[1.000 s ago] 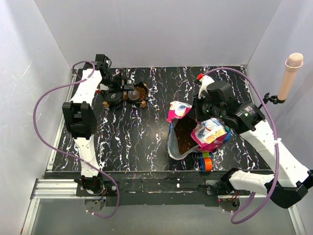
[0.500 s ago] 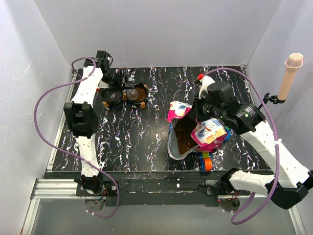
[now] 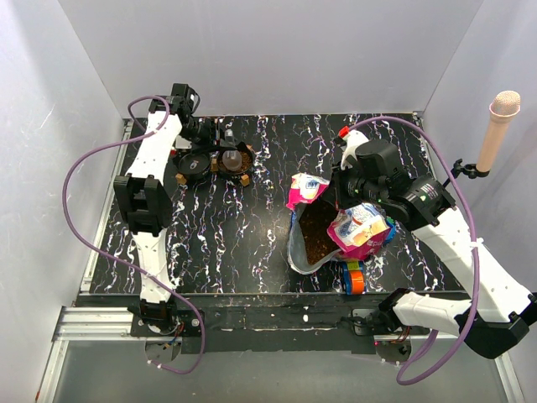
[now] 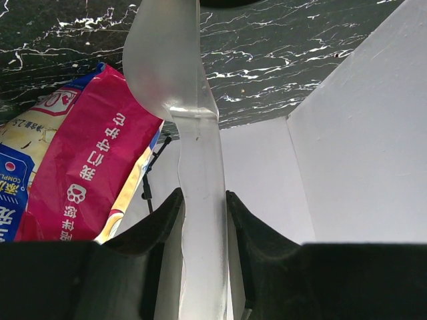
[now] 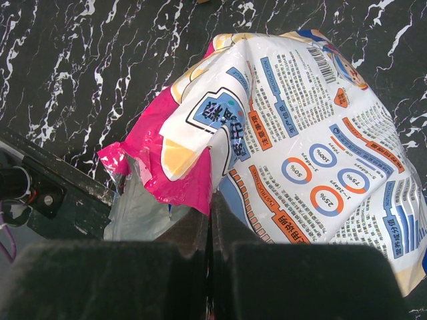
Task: Serve the pet food
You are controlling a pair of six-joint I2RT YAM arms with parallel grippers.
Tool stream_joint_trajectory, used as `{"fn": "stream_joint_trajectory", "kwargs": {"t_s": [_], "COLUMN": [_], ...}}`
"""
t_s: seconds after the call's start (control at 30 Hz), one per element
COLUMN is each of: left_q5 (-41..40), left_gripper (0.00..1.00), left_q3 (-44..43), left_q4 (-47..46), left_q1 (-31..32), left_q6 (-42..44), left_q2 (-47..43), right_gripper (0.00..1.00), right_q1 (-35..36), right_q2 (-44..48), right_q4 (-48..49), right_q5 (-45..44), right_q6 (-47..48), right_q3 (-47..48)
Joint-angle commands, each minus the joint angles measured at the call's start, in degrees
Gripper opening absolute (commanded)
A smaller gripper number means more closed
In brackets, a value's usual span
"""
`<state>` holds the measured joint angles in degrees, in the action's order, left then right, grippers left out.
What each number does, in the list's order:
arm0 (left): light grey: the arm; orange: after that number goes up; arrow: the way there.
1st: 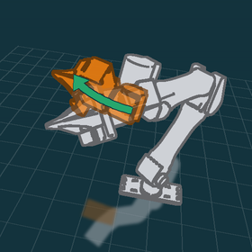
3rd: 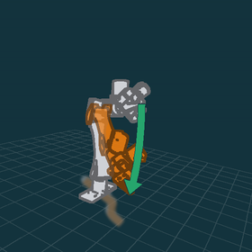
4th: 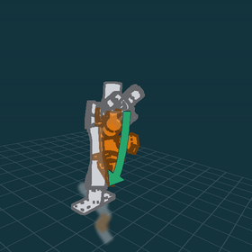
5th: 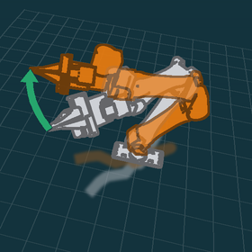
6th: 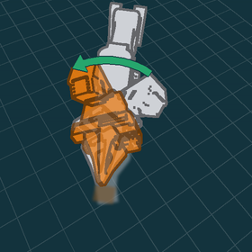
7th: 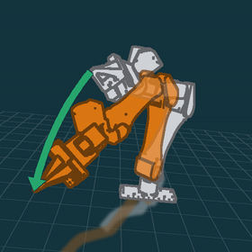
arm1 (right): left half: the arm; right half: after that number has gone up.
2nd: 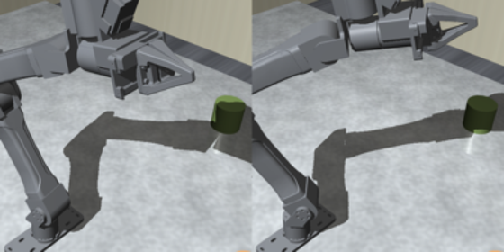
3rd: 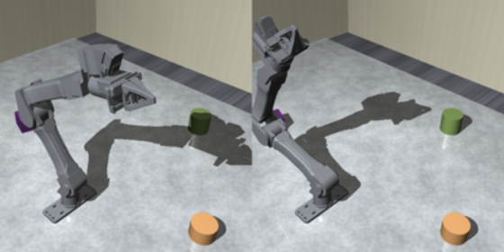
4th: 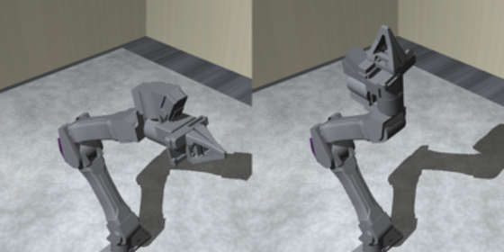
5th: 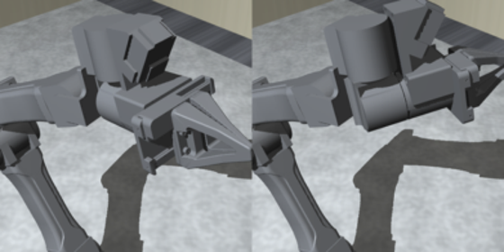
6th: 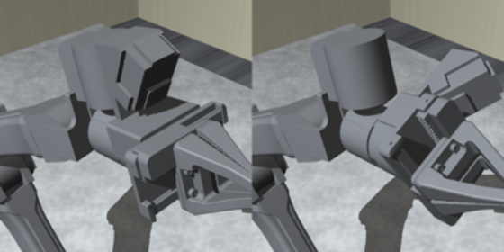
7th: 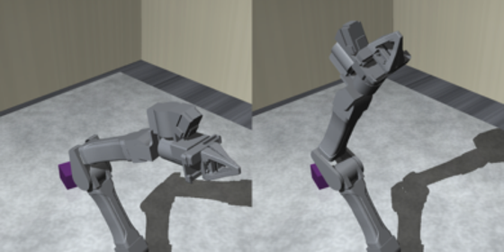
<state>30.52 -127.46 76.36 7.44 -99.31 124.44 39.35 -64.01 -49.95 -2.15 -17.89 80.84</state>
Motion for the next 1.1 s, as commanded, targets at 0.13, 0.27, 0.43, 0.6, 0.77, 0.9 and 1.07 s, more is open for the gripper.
{"fn": "stream_joint_trajectory", "kwargs": {"t_s": [0.13,0.27,0.43,0.6,0.77,0.9,1.07], "left_q5": [1.0,0.9,-1.5,-5.5,0.2,9.4,16.6], "left_gripper": [0.0,0.0,0.0,0.0,0.0,0.0,0.0], "left_q3": [-1.7,-2.7,-4.0,2.0,26.1,41.7,47.2], "left_q4": [3.1,2.8,2.0,-4.5,-20.3,-20.7,-20.3], "left_q1": [0.4,0.8,2.5,4.9,6.7,8.7,11.1], "left_q6": [-2.6,-2.1,4.5,18.5,29.2,32.8,28.8], "left_q2": [-5.0,-6.2,-10.1,-20.4,-41.5,-56.5,-68.4], "right_gripper": [0.01,0.01,0.01,0.01,0.01,0.01,0.01], "right_q1": [-0.2,-0.2,-0.2,-0.2,-0.2,-0.2,-0.2], "right_q2": [2.2,2.0,0.3,-0.6,-3.5,-4.8,-7.0], "right_q4": [4.3,4.2,2.9,2.8,1.3,1.7,2.3], "right_q5": [0.3,0.4,-1.1,-3.6,-4.3,-4.5,-4.4], "right_q6": [-0.5,-0.4,0.7,2.0,0.7,1.1,1.5], "right_q3": [2.2,2.3,4.5,5.8,9.0,10.1,11.0]}}
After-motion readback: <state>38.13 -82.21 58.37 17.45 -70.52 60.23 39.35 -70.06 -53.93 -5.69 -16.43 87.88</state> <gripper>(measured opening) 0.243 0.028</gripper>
